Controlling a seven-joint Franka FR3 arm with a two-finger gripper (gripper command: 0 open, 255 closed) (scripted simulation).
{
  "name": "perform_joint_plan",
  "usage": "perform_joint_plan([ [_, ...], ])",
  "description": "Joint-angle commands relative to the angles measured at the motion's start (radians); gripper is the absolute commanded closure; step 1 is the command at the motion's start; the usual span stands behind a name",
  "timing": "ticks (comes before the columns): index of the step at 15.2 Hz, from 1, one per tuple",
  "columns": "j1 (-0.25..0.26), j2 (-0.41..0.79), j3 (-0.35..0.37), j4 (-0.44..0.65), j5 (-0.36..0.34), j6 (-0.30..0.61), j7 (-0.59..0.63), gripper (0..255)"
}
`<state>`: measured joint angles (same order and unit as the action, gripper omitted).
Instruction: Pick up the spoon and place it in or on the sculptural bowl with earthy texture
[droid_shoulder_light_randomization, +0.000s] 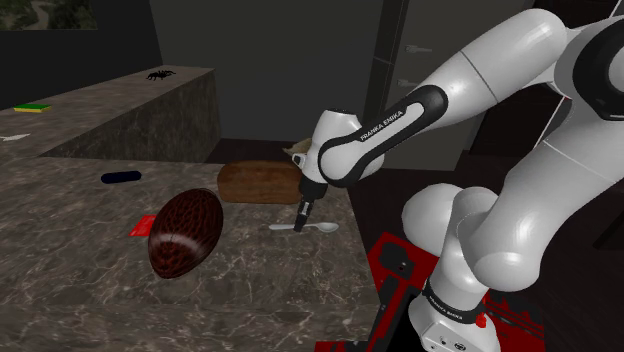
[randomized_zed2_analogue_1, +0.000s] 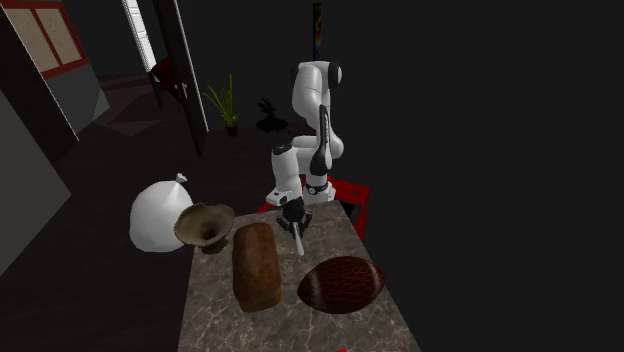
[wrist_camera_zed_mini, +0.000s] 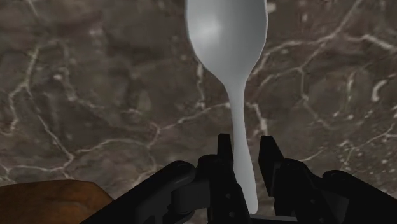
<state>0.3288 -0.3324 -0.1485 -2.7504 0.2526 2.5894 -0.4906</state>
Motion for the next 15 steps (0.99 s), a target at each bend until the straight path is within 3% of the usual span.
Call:
perform_joint_plan([
  [1, 0.0, 0.0, 0.0, 0.0, 0.0, 0.0, 0.0, 255],
  [4, 0.0, 0.0, 0.0, 0.0, 0.0, 0.0, 0.0, 255],
  [15, -0.036, -0.119, 0.025, 0.066, -0.062, -0.181, 0.066, 255],
])
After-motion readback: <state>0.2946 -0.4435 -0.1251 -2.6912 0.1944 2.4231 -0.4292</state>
